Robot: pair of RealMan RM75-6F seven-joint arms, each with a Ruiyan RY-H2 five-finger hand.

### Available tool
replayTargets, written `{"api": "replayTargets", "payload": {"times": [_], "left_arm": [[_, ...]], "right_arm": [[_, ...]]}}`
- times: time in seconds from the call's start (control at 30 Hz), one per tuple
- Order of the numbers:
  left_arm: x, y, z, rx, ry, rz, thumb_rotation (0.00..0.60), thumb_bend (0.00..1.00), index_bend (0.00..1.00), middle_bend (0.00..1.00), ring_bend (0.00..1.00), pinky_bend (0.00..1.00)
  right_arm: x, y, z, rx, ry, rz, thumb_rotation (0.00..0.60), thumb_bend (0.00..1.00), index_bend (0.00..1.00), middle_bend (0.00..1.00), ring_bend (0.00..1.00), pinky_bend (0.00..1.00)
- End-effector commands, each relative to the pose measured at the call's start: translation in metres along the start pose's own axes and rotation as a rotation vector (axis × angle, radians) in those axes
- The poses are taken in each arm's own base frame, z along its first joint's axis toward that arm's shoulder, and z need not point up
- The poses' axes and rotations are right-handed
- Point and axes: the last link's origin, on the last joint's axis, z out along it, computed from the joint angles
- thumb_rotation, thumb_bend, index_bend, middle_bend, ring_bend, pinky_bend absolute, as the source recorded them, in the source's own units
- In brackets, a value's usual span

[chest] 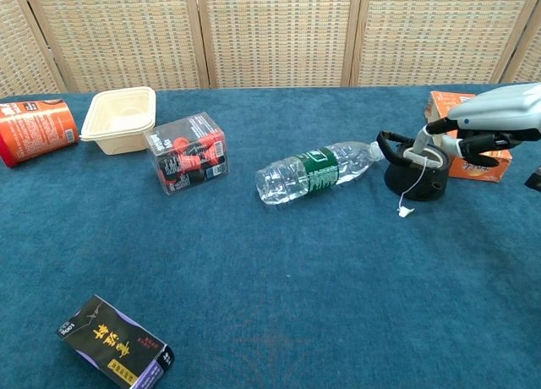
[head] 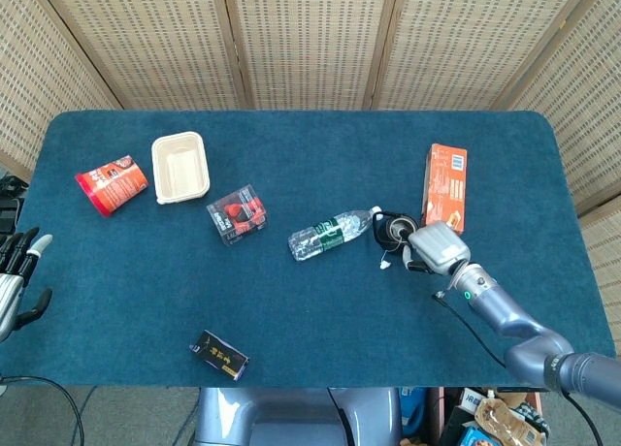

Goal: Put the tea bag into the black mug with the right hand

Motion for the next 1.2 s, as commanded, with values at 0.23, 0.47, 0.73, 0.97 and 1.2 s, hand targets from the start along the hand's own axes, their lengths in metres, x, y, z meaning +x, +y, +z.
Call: {"api": "replayTargets", "payload": {"times": [0.23, 0.47, 0.73, 0.97, 1.2], "left_arm": [[-0.001, 0.000, 0.000, 0.001, -0.005, 0.000, 0.600, 0.44, 0.00, 0.00, 0.00, 0.00], [-0.002, 0.001, 0.000, 0.001, -0.010, 0.001, 0.600, 0.44, 0.00, 0.00, 0.00, 0.00], [-0.004, 0.001, 0.000, 0.002, -0.015, -0.002, 0.600, 0.44, 0.00, 0.00, 0.00, 0.00], [-0.003, 0.000, 0.000, 0.006, -0.012, -0.002, 0.600, 0.44, 0.00, 0.00, 0.00, 0.00], [-0.004, 0.000, 0.000, 0.007, -0.013, -0.007, 0.600, 0.44, 0.00, 0.00, 0.00, 0.00]], "right_arm": [[-0.002, 0.004, 0.008, -0.018, -0.027, -0.025, 0.000, 0.91, 0.21, 0.85, 0.87, 0.99], [-0.008, 0.009, 0.014, -0.038, -0.057, -0.036, 0.000, 0.91, 0.21, 0.85, 0.87, 0.99], [-0.014, 0.012, 0.020, -0.051, -0.078, -0.046, 0.000, 0.91, 0.21, 0.85, 0.87, 0.99], [-0.007, 0.012, 0.018, -0.057, -0.048, -0.051, 0.000, 0.91, 0.21, 0.85, 0.87, 0.99], [0.014, 0.012, 0.004, -0.066, 0.044, -0.033, 0.000, 0.91, 0.21, 0.83, 0.87, 0.99]]}}
